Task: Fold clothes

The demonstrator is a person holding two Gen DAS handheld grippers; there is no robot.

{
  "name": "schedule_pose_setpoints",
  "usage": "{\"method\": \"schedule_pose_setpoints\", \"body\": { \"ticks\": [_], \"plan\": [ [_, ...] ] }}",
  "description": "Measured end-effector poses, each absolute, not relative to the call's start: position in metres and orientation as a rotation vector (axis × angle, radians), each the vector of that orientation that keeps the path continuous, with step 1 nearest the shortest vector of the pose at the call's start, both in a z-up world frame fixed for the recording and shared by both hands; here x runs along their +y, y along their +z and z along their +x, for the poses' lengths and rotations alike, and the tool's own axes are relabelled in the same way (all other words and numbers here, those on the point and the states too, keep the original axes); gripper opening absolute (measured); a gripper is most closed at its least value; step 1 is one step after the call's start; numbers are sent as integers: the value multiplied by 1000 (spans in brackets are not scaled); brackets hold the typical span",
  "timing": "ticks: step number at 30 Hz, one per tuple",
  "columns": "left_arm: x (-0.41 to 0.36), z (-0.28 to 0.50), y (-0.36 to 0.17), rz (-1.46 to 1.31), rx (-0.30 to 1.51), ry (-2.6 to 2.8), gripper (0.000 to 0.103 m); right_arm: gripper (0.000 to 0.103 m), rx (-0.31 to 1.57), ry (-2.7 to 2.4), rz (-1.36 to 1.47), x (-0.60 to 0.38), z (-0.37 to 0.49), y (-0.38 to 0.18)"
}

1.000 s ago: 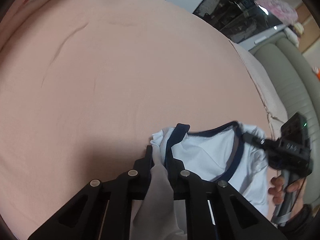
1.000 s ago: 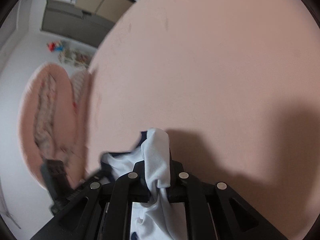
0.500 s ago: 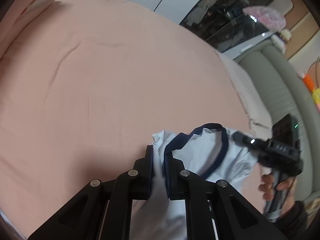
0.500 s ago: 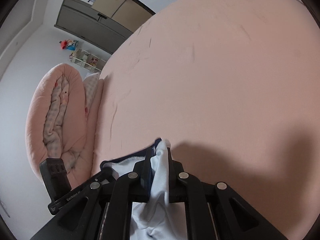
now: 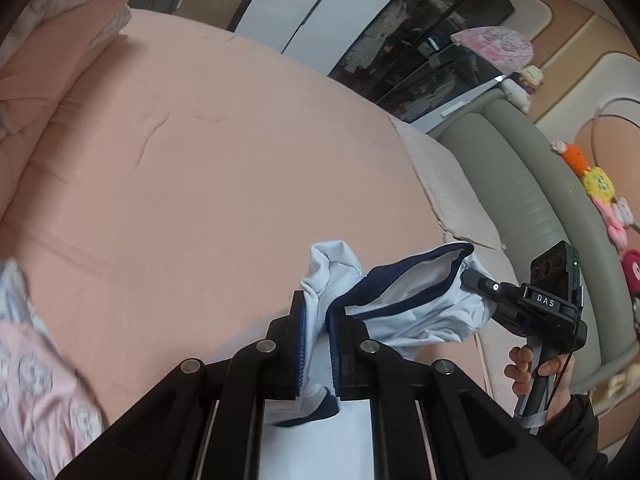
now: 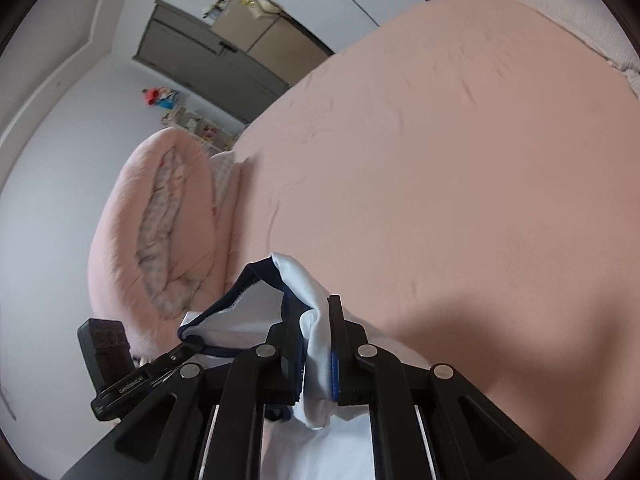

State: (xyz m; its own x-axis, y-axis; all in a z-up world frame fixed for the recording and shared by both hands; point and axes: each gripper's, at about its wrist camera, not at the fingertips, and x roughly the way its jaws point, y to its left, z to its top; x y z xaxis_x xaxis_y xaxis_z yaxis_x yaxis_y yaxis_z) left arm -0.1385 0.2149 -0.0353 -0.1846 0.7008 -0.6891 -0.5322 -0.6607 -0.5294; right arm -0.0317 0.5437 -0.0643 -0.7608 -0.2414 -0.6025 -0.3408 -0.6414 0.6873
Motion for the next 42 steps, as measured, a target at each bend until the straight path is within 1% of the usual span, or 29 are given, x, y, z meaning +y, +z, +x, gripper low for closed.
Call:
{"method": "schedule_pose_setpoints", "body": {
  "ticks": [2, 5, 8, 10, 16, 19, 22, 24, 26, 30, 33, 34, 35, 36, 37, 38, 39, 40, 41, 42],
  "plan": [
    [208, -122, -30, -1243, -218, 1925, 8, 7, 1310, 2591, -1051, 535, -12, -58],
    [190, -100, -33, -1252, -257, 1892, 8, 7, 1266, 2598, -1030, 515, 23, -50],
    [177, -87, -38, -1272, -274, 1869, 8, 7, 1291, 2559, -990, 506, 54, -53],
    [178, -80, -37, -1273, -257, 1866, 8, 7, 1299, 2533, -974, 502, 70, -54],
    [188, -54, -28, -1240, -180, 1868, 8, 7, 1221, 2516, -1015, 482, 98, -47],
    [200, -57, -31, -1235, -230, 1863, 8, 7, 1170, 2508, -1038, 475, 99, -40],
    [202, -59, -43, -1260, -294, 1844, 8, 7, 1078, 2510, -1112, 466, 102, -34],
    [198, -55, -52, -1270, -340, 1822, 8, 7, 1054, 2502, -1133, 465, 104, -34],
    [196, -47, -60, -1261, -356, 1820, 8, 7, 1061, 2501, -1124, 462, 110, -37],
    [177, -22, -74, -1236, -349, 1847, 8, 7, 1153, 2503, -1090, 451, 132, -50],
    [169, -11, -88, -1276, -373, 1911, 9, 7, 1128, 2492, -1087, 436, 150, -64],
    [167, -7, -92, -1289, -381, 1932, 10, 9, 1127, 2477, -1097, 431, 155, -70],
    [165, -4, -97, -1302, -389, 1953, 11, 10, 1145, 2461, -1109, 428, 160, -77],
    [162, -2, -102, -1341, -427, 1964, 13, 16, 1181, 2430, -1104, 427, 164, -84],
    [159, -1, -108, -1386, -483, 1981, 15, 32, 1220, 2396, -1096, 426, 168, -91],
    [156, 2, -112, -1407, -523, 2018, 18, 45, 1266, 2364, -1057, 425, 173, -97],
    [153, 5, -116, -1427, -563, 2055, 22, 74, 1305, 2344, -1020, 423, 179, -100],
    [150, 8, -120, -1447, -602, 2086, 25, 82, 1341, 2326, -984, 421, 184, -103],
    [147, 10, -124, -1475, -647, 2097, 35, 82, 1354, 2323, -950, 418, 188, -104],
    [144, 11, -127, -1502, -693, 2097, 56, 82, 1367, 2322, -916, 415, 194, -107]
  ]
}}
